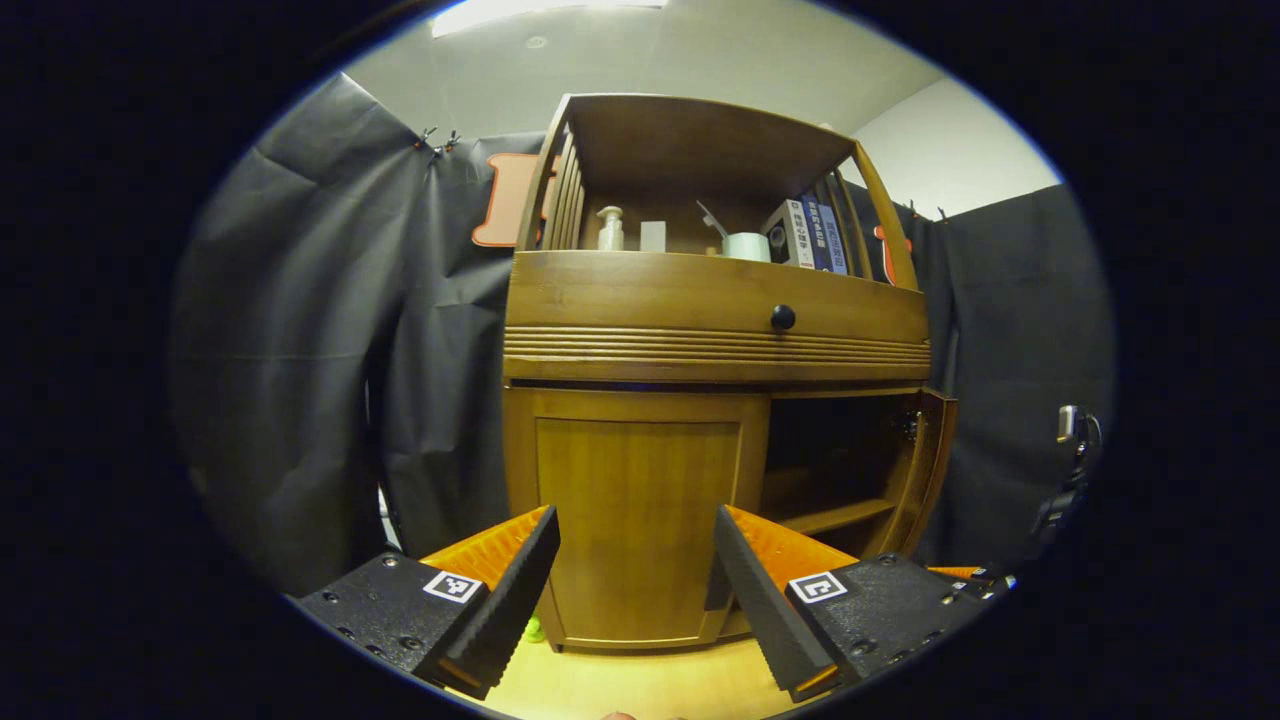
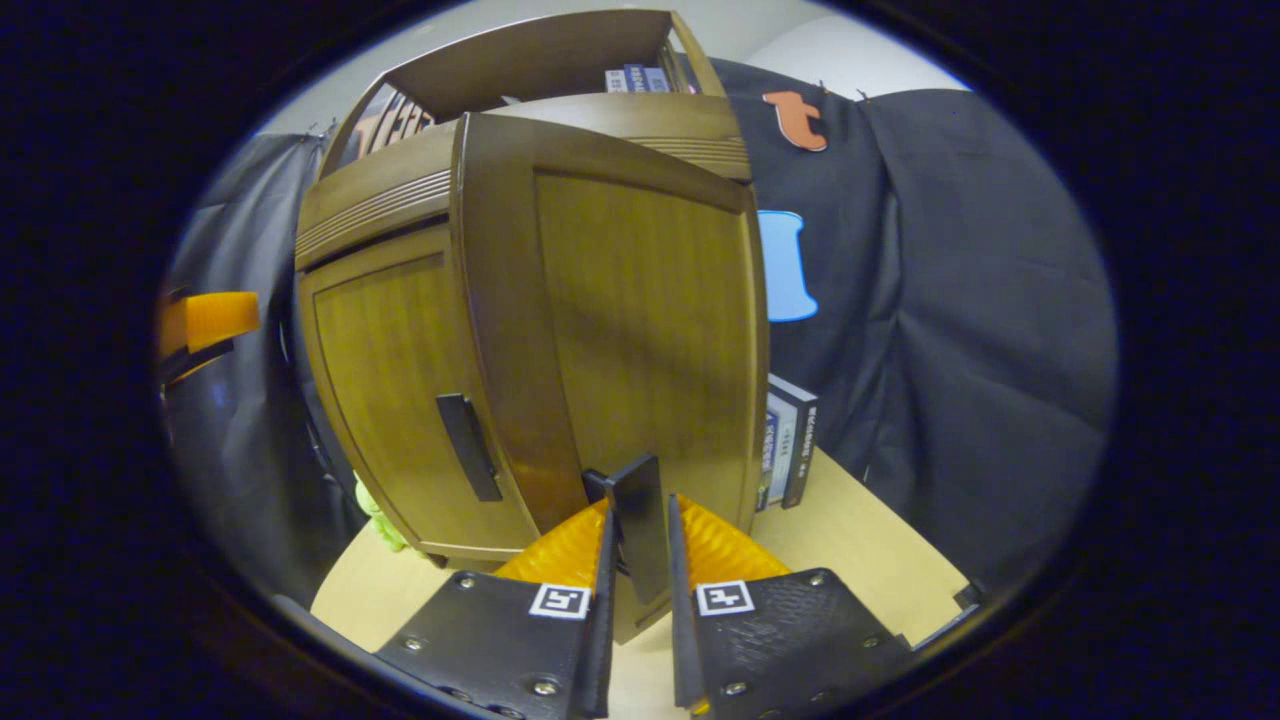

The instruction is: Open the right door of the double-door shoe cabinet with the right hand, and open the left door with the left hand.

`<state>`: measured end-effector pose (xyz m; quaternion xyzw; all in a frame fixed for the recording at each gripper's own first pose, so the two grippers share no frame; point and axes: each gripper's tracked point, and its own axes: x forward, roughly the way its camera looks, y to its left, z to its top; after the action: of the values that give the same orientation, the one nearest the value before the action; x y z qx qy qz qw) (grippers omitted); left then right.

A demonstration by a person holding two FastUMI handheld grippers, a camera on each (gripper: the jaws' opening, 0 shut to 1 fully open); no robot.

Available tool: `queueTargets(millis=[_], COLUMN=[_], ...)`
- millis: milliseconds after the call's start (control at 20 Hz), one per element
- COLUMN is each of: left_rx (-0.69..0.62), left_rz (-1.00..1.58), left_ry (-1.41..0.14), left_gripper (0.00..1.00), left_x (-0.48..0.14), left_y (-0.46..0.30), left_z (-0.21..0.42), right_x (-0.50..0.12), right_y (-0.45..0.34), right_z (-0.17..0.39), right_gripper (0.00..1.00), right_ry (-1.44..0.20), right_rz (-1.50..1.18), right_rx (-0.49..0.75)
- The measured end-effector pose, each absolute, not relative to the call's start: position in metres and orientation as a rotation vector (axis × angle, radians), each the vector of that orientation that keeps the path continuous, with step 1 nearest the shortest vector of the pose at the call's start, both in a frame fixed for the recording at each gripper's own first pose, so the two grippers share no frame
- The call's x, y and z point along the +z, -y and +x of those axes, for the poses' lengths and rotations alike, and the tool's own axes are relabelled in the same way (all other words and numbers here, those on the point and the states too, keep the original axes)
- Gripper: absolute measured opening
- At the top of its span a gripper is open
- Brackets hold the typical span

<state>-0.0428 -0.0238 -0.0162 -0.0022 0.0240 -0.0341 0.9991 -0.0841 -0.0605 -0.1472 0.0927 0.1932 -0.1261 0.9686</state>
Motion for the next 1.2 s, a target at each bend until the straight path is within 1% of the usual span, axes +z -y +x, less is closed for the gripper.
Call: queueTargets(millis=[50, 150, 200, 250, 300, 350, 500, 550, 600, 850, 900, 950, 1000, 1050, 1100, 1150, 1200], left_rx=[-0.082, -0.107, -0.118, -0.126, -0.134, -0.141, -0.157, -0.162, -0.164, -0.176, -0.177, -0.178, -0.180, -0.183, -0.187, -0.189, -0.190], left_rz=[-0.007, -0.010, -0.010, -0.009, -0.009, -0.008, -0.012, -0.016, -0.019, -0.026, -0.025, -0.026, -0.029, -0.034, -0.038, -0.041, -0.042], left_ry=[-0.054, -0.062, -0.062, -0.063, -0.063, -0.063, -0.066, -0.068, -0.069, -0.079, -0.081, -0.083, -0.085, -0.088, -0.090, -0.094, -0.096], left_gripper=[0.92, 0.92, 0.96, 0.96, 0.92, 0.96, 0.96, 0.92, 0.96, 0.96, 0.96, 0.96, 0.96, 0.96, 0.92, 0.96, 0.96], left_x=[-0.018, -0.021, -0.022, -0.022, -0.023, -0.023, -0.025, -0.026, -0.026, -0.030, -0.031, -0.031, -0.032, -0.033, -0.033, -0.034, -0.036], left_y=[0.030, 0.041, 0.045, 0.049, 0.052, 0.056, 0.062, 0.064, 0.066, 0.069, 0.070, 0.071, 0.073, 0.074, 0.076, 0.078, 0.079], left_z=[-0.041, -0.039, -0.037, -0.036, -0.037, -0.037, -0.033, -0.033, -0.033, -0.032, -0.031, -0.031, -0.031, -0.030, -0.030, -0.029, -0.028], right_x=[-0.147, -0.147, -0.147, -0.148, -0.148, -0.148, -0.148, -0.148, -0.148, -0.138, -0.136, -0.134, -0.131, -0.129, -0.128, -0.127, -0.126], right_y=[0.064, 0.073, 0.078, 0.083, 0.088, 0.093, 0.109, 0.115, 0.121, 0.147, 0.155, 0.165, 0.172, 0.178, 0.183, 0.189, 0.193], right_z=[-0.088, -0.097, -0.101, -0.105, -0.109, -0.113, -0.124, -0.127, -0.131, -0.150, -0.152, -0.153, -0.156, -0.158, -0.160, -0.161, -0.163], right_gripper=[0.24, 0.24, 0.24, 0.24, 0.24, 0.24, 0.24, 0.24, 0.24, 0.24, 0.22, 0.25, 0.16, 0.16, 0.16, 0.16, 0.16], right_ry=[-0.391, -0.394, -0.396, -0.399, -0.400, -0.401, -0.401, -0.401, -0.402, -0.377, -0.369, -0.363, -0.357, -0.352, -0.347, -0.342, -0.339], right_rz=[0.180, 0.168, 0.164, 0.161, 0.161, 0.162, 0.158, 0.152, 0.146, 0.132, 0.117, 0.101, 0.096, 0.100, 0.104, 0.105, 0.102], right_rx=[-0.261, -0.281, -0.295, -0.310, -0.325, -0.337, -0.367, -0.379, -0.394, -0.446, -0.461, -0.482, -0.495, -0.503, -0.510, -0.517, -0.523])
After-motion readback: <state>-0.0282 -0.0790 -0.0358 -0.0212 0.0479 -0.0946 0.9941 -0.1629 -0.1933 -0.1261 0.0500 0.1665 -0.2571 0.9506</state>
